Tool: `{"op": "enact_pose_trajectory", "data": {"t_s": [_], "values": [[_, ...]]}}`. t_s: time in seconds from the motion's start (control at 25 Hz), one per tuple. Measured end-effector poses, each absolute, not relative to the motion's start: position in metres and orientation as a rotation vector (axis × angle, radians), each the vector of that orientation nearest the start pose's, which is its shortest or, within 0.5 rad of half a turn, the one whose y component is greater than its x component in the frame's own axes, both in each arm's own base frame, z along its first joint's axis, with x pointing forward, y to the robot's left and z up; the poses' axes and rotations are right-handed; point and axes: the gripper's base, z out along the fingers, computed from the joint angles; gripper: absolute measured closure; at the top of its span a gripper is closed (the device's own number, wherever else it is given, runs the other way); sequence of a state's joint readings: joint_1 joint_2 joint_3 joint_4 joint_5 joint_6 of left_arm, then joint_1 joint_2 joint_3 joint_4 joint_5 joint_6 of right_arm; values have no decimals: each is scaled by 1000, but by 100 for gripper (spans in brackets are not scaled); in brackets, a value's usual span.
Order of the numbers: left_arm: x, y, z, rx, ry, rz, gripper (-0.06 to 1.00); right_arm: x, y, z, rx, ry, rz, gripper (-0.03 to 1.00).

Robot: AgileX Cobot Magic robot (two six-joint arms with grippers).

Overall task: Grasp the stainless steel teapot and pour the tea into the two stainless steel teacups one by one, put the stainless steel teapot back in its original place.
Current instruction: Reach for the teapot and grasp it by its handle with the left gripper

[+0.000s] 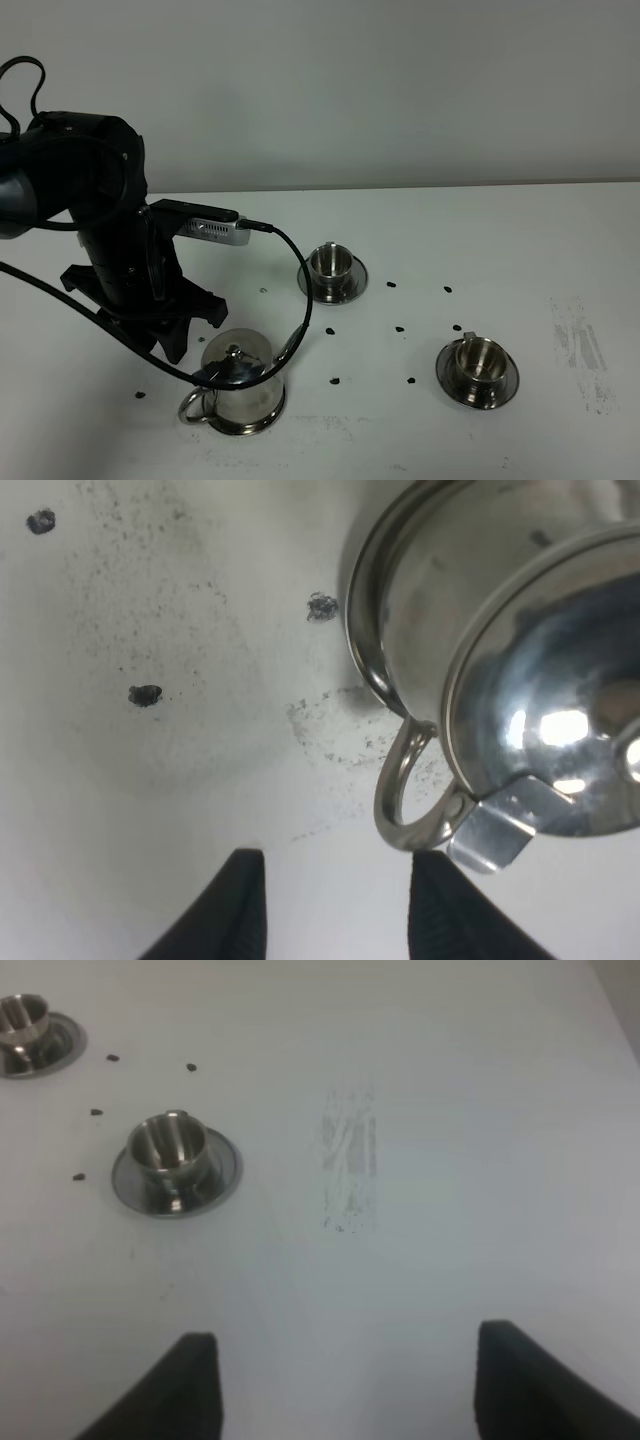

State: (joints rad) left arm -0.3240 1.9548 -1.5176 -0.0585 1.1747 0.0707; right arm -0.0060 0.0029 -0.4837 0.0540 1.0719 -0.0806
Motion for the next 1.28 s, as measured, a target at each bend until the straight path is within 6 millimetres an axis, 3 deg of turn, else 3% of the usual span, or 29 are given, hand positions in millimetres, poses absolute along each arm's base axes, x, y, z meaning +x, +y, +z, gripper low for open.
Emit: {"op": "enact_pose_trajectory", "data": {"t_s": [0.52,0.88,1.28], "values": [[348,-133,199,656,3103,-8,54,-3,4,272,-80,2072,13,41],[348,-136,227,520,2962,-15,52,-3,4,272,-80,2072,13,41],[350,-138,242,462,2857,-62,46,-3,4,272,-80,2072,13,41]]}}
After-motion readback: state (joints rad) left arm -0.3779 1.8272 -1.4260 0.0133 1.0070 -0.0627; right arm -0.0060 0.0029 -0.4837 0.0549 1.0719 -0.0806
